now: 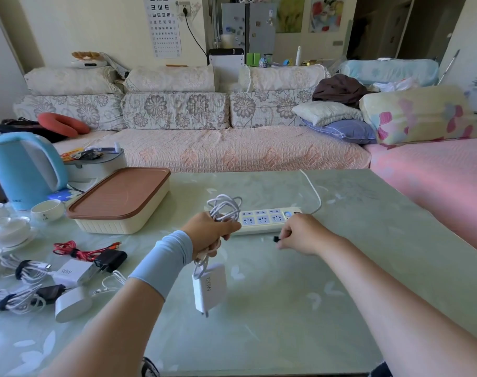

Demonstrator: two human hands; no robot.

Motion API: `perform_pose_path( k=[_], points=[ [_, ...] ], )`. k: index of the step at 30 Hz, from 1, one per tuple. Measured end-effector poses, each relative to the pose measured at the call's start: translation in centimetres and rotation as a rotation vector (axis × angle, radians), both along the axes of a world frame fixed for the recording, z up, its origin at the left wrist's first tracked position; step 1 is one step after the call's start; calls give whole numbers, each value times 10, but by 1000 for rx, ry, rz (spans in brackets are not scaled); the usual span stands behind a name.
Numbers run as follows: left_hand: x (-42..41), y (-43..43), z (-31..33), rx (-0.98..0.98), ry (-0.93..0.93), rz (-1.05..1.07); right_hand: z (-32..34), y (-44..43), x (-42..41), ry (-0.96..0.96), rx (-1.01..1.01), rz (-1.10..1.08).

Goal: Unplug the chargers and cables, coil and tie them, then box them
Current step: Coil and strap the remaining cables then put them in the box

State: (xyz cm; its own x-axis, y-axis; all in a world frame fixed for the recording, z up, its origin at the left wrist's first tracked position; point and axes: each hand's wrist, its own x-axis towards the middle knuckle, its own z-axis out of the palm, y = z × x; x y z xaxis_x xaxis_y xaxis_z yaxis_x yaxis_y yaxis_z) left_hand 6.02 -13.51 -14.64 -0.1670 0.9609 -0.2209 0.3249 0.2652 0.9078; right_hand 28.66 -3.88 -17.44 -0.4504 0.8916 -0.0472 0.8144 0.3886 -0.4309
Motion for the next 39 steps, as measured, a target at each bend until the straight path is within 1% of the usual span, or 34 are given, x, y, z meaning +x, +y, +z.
perform_pose_path(
  k=[1,2,4,5,6,7,9,12,15,17,18,19,21,22,23,25,29,31,33,35,36,37,39],
  points=[
    [-3,0,-2,27,-55,38,5,-4,-6,156,-41,-11],
    [-5,-1,-2,56,-142,69,10,-10,-13,353,-113,-11],
    [-8,-2,1,103,-347,116,22,-22,-24,755,-329,27],
    [-7,-4,4,116,-428,132,27,-29,-29,915,-449,58],
    [-5,-5,6,125,-488,139,32,-35,-33,1029,-553,84],
    [-2,-8,9,127,-536,127,37,-41,-36,1092,-619,102],
    [5,-12,12,123,-591,60,41,-49,-41,1131,-667,119],
    [15,-15,14,119,-548,-21,40,-53,-47,1145,-679,82],
    [21,-15,14,150,-523,-13,40,-53,-48,1134,-668,27],
    [24,-14,14,161,-526,9,40,-51,-50,1121,-657,-50],
    [25,-13,14,161,-539,35,39,-50,-51,1087,-613,-89],
    [26,-13,14,157,-560,74,38,-50,-51,1019,-513,-125],
    [28,-11,13,143,-604,175,34,-50,-50,825,-158,-148],
    [29,-9,12,135,-620,217,33,-51,-50,771,7,-106],
    [29,-8,11,126,-635,245,34,-53,-49,761,113,-36],
    [31,-7,10,94,-688,264,35,-57,-50,754,199,72],
    [33,-10,12,-23,-822,269,31,-54,-51,725,239,85],
    [33,-11,14,-87,-902,273,29,-52,-50,701,364,137],
    [32,-10,14,-145,-972,283,29,-51,-49,664,516,253],
    [31,-9,12,-176,-1018,307,32,-53,-50,656,604,311],
    [29,-8,12,-177,-1028,328,35,-55,-51,703,585,302],
    [28,-6,11,-170,-1027,351,40,-58,-51,800,483,277],
    [26,-5,12,-136,-969,345,49,-66,-54,1054,163,272]
  ],
)
